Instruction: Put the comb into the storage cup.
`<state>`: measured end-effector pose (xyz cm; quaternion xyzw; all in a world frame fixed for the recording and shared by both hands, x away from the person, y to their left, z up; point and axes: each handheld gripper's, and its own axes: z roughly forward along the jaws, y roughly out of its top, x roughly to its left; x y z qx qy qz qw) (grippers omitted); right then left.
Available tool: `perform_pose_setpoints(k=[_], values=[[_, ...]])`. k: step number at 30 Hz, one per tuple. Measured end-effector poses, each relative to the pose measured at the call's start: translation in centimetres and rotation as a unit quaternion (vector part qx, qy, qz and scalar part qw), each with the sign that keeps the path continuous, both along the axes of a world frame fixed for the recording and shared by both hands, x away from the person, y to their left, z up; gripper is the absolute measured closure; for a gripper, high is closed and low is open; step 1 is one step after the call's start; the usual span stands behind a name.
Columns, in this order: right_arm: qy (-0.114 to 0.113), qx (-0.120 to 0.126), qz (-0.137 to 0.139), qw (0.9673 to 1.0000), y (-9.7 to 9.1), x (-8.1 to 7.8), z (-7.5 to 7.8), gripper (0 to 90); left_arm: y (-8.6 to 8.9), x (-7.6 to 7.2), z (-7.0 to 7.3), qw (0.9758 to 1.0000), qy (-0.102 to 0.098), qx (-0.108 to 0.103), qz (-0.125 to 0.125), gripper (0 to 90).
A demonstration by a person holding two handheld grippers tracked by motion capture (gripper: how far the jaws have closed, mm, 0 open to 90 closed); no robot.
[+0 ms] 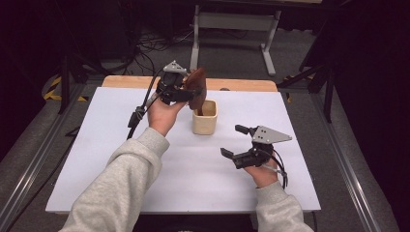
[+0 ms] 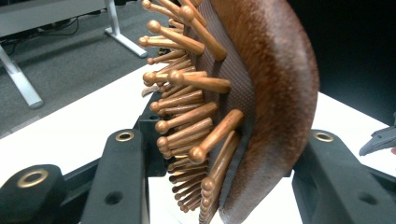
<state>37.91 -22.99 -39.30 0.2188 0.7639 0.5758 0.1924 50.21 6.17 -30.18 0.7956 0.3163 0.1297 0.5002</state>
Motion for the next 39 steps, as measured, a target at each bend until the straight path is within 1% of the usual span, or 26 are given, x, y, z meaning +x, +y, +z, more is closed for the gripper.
perform_pose_setpoints(k=[3, 7, 9, 10, 11, 15, 16, 18, 19, 20, 21, 26, 31, 32, 33, 34, 35, 36, 37, 38, 39], values=[[0.0, 0.0, 0.0, 1.0, 0.0, 0.0, 0.0, 3.0, -0.1, 0.0, -0.2, 1.0, -0.003, 0.004, -0.002, 54.1], [-0.001, 0.0, 0.001, 1.0, 0.0, 0.0, 0.0, 3.0, -0.4, 0.0, -0.5, 1.0, 0.004, 0.003, -0.004, 54.1], [-0.001, 0.0, 0.0, 1.0, 0.0, 0.0, 0.0, 3.0, -0.4, 0.0, -0.7, 1.0, 0.0, 0.007, -0.002, 54.1], [-0.001, 0.0, 0.0, 1.0, 0.0, 0.0, 0.0, 3.0, -0.4, 0.0, -0.9, 1.0, 0.007, 0.005, -0.002, 54.0], [-0.001, 0.0, 0.0, 1.0, 0.0, 0.0, 0.0, 3.0, -0.4, 0.1, -1.0, 1.0, 0.006, 0.008, -0.003, 54.0], [-0.001, 0.0, 0.001, 1.0, 0.0, 0.0, 0.0, 3.0, -0.4, 0.2, -1.3, 0.9999, 0.012, 0.009, 0.0, 53.9], [-0.001, 0.0, 0.001, 1.0, 0.0, 0.0, 0.0, 3.0, -0.3, 0.2, -1.4, 0.9999, 0.01, 0.011, -0.001, 53.8], [0.0, 0.0, 0.001, 1.0, 0.0, 0.0, 0.0, 3.0, -0.4, 0.2, -1.6, 0.9998, 0.015, 0.01, 0.0, 53.8], [-0.001, -0.001, 0.001, 1.0, 0.0, 0.0, 0.0, 3.0, -0.4, 0.3, -1.6, 0.9998, 0.013, 0.014, -0.001, 53.7], [0.0, -0.001, 0.001, 1.0, 0.0, 0.0, 0.0, 3.0, -0.5, 0.2, -1.7, 0.9998, 0.016, 0.013, 0.0, 53.7], [0.0, 0.0, 0.001, 1.0, 0.0, 0.0, 0.0, 3.0, -0.5, 0.2, -1.7, 0.9998, 0.013, 0.014, 0.001, 53.7], [0.0, -0.001, 0.001, 1.0, 0.0, 0.0, 0.0, 3.0, -0.5, 0.2, -1.7, 0.9998, 0.013, 0.015, 0.001, 53.1], [0.0, 0.0, 0.001, 1.0, 0.0, 0.0, 0.0, 3.0, -0.3, 0.1, -1.6, 0.9995, 0.01, 0.027, 0.012, 49.2], [0.0, 0.0, 0.001, 1.0, 0.1, 0.0, 0.0, 3.0, -0.1, 0.1, -1.6, 0.9992, 0.004, 0.036, 0.02, 45.8], [0.0, 0.0, 0.001, 1.0, 0.1, 0.0, 0.0, 3.0, -0.1, 0.1, -1.6, 0.9992, 0.004, 0.036, 0.02, 43.3], [0.0, 0.0, 0.002, 1.0, 0.1, 0.0, 0.0, 3.0, 0.1, 0.1, -1.6, 0.9991, 0.009, 0.035, 0.022, 43.3], [0.0, 0.001, 0.003, 1.0, 0.1, 0.0, 0.0, 3.0, 0.3, 0.1, -1.6, 0.999, 0.006, 0.038, 0.024, 41.1], [0.0, 0.002, 0.004, 1.0, 0.1, 0.0, 0.0, 3.0, 0.3, 0.0, -1.6, 0.9991, 0.008, 0.034, 0.025, 38.7], [0.0, 0.002, 0.004, 1.0, 0.1, 0.0, 0.0, 3.0, 0.5, 0.1, -1.7, 0.9989, 0.006, 0.04, 0.025, 38.7], [0.0, 0.002, 0.004, 1.0, 0.1, 0.0, 0.0, 3.0, 0.7, 0.0, -1.9, 0.9988, 0.015, 0.04, 0.023, 38.4], [0.0, 0.003, 0.005, 1.0, 0.1, 0.0, 0.0, 3.0, 0.8, 0.1, -2.0, 0.9988, 0.011, 0.041, 0.024, 38.1]])
